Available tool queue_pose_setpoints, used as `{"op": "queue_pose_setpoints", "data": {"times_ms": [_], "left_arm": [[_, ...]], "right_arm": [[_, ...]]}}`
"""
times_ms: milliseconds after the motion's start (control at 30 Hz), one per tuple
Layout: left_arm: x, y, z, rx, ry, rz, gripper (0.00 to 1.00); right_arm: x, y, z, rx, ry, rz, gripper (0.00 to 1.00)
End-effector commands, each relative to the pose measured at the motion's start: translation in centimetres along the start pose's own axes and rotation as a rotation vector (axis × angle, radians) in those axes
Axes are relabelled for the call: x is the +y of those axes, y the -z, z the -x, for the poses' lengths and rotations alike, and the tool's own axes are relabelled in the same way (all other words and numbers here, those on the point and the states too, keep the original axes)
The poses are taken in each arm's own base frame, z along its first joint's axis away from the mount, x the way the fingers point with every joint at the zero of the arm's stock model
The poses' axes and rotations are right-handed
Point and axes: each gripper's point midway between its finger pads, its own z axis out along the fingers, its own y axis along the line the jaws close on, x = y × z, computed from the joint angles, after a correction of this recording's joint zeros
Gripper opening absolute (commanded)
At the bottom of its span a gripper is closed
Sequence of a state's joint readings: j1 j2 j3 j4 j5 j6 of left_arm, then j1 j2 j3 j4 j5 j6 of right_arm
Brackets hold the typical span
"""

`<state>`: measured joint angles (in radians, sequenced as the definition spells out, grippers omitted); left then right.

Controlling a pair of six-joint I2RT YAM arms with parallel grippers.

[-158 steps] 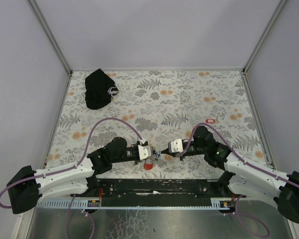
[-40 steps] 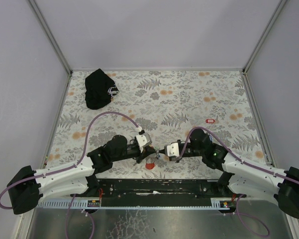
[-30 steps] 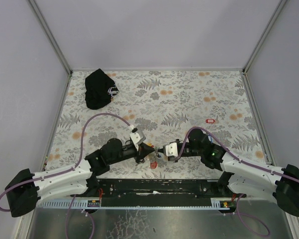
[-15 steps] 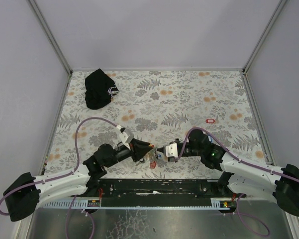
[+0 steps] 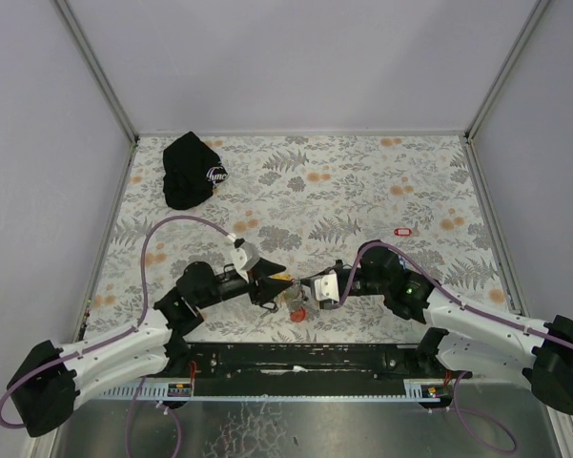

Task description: Put the keys on the keyring

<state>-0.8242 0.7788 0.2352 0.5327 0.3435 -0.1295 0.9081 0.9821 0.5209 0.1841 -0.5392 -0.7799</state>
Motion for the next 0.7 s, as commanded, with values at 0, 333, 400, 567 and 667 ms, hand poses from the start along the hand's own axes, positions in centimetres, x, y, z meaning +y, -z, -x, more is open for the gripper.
{"op": "queue_pose_setpoints", "data": {"times_ms": [0, 333, 400, 567, 667], "left_arm": [[-1.4, -0.3, 0.3, 0.037, -0.067, -0.102, 0.44], [-1.0, -1.0, -0.4, 0.081, -0.028, -0.093, 0.43], [-0.7, -1.3, -0.4, 0.085, -0.026, -0.078, 0.41], [-0.5, -1.8, -0.4, 0.095, -0.016, -0.088, 0.38], [-0.6, -2.0, -0.6, 0.102, -0.013, -0.096, 0.34]], "right_arm": [[-1.8, 0.0, 2.2, -0.04, 0.063, -0.023, 0.0], [-1.7, 0.0, 2.6, -0.052, 0.063, -0.012, 0.0], [-1.7, 0.0, 2.7, -0.054, 0.063, -0.012, 0.0], [-1.7, 0.1, 2.8, -0.061, 0.064, -0.01, 0.0], [-1.6, 0.0, 2.9, -0.065, 0.064, -0.007, 0.0]]}}
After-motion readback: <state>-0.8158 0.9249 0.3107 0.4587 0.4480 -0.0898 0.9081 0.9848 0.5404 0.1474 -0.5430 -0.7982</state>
